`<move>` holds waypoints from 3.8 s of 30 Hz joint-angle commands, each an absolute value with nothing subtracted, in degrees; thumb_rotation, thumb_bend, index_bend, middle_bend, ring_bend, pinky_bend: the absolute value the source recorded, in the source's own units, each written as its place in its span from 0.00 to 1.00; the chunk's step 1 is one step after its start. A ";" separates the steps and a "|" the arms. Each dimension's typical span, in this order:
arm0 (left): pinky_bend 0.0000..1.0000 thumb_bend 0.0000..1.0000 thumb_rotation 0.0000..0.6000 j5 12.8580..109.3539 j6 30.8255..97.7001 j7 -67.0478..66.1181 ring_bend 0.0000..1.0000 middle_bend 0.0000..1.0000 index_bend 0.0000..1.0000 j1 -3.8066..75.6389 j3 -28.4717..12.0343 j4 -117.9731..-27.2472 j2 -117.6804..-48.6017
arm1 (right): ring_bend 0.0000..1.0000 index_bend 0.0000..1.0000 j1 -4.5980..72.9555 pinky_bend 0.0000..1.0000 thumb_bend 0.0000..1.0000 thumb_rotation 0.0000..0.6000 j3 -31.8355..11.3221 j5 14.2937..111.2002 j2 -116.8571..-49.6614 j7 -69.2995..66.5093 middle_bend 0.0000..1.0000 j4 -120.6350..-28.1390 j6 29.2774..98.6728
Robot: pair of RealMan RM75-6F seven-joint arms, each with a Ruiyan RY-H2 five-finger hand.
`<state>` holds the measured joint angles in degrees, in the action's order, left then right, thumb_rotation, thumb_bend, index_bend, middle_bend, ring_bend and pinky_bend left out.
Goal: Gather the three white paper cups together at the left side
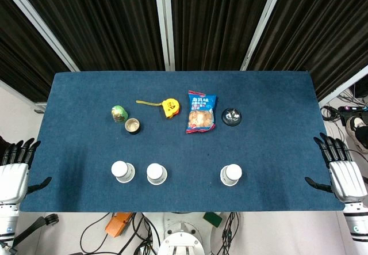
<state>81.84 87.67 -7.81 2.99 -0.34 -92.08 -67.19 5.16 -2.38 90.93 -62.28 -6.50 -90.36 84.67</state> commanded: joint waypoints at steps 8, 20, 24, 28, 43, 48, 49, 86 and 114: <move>0.00 0.15 1.00 86.18 81.15 -4.62 0.00 0.05 0.15 6.88 0.71 -93.81 -68.06 | 0.00 0.00 4.99 0.00 0.18 1.00 -2.74 91.68 -59.74 -7.69 0.00 -91.29 86.46; 0.00 0.15 1.00 86.28 62.25 4.46 0.00 0.05 0.19 18.17 0.60 -91.89 -73.23 | 0.00 0.00 5.00 0.00 0.18 1.00 -3.16 91.09 -57.87 -6.68 0.00 -93.21 86.79; 0.00 0.15 0.98 84.95 60.86 5.31 0.00 0.05 0.20 19.10 0.24 -90.86 -74.92 | 0.00 0.00 5.04 0.00 0.18 1.00 -3.07 90.81 -58.04 -6.51 0.00 -93.24 86.45; 0.00 0.16 0.94 84.23 59.90 5.94 0.00 0.05 0.22 19.80 0.21 -89.80 -76.13 | 0.00 0.00 5.13 0.00 0.18 1.00 -3.04 90.42 -58.20 -6.40 0.00 -93.26 86.05; 0.00 0.19 0.83 83.00 57.96 9.49 0.00 0.11 0.36 21.74 0.35 -88.42 -78.72 | 0.00 0.00 5.59 0.00 0.18 1.00 -3.06 89.50 -58.67 -5.47 0.00 -93.45 84.81; 0.00 0.22 0.81 82.61 58.73 10.73 0.02 0.15 0.42 21.51 0.31 -88.52 -79.49 | 0.00 0.00 5.81 0.00 0.18 1.00 -3.07 89.23 -58.89 -5.52 0.00 -93.26 84.32; 0.00 0.22 0.80 82.66 58.92 10.78 0.03 0.15 0.42 21.47 0.34 -88.48 -79.55 | 0.00 0.00 5.84 0.00 0.18 1.00 -3.06 89.21 -58.92 -5.57 0.00 -93.21 84.25; 0.00 0.19 0.75 81.52 62.04 -4.63 0.02 0.14 0.29 22.44 0.47 -89.52 -86.06 | 0.00 0.00 7.15 0.00 0.18 1.00 -1.78 89.56 -59.52 -6.08 0.00 -92.43 80.75; 0.00 0.14 0.77 80.22 74.14 -5.59 0.00 0.10 0.17 14.87 0.14 -92.13 -75.82 | 0.00 0.22 31.99 0.07 0.26 1.00 -1.92 88.94 -64.69 0.96 0.00 -101.05 44.69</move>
<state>80.22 74.22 -5.70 14.91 0.14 -92.23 -75.86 31.36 -1.56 89.76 -63.95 0.17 -101.27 45.26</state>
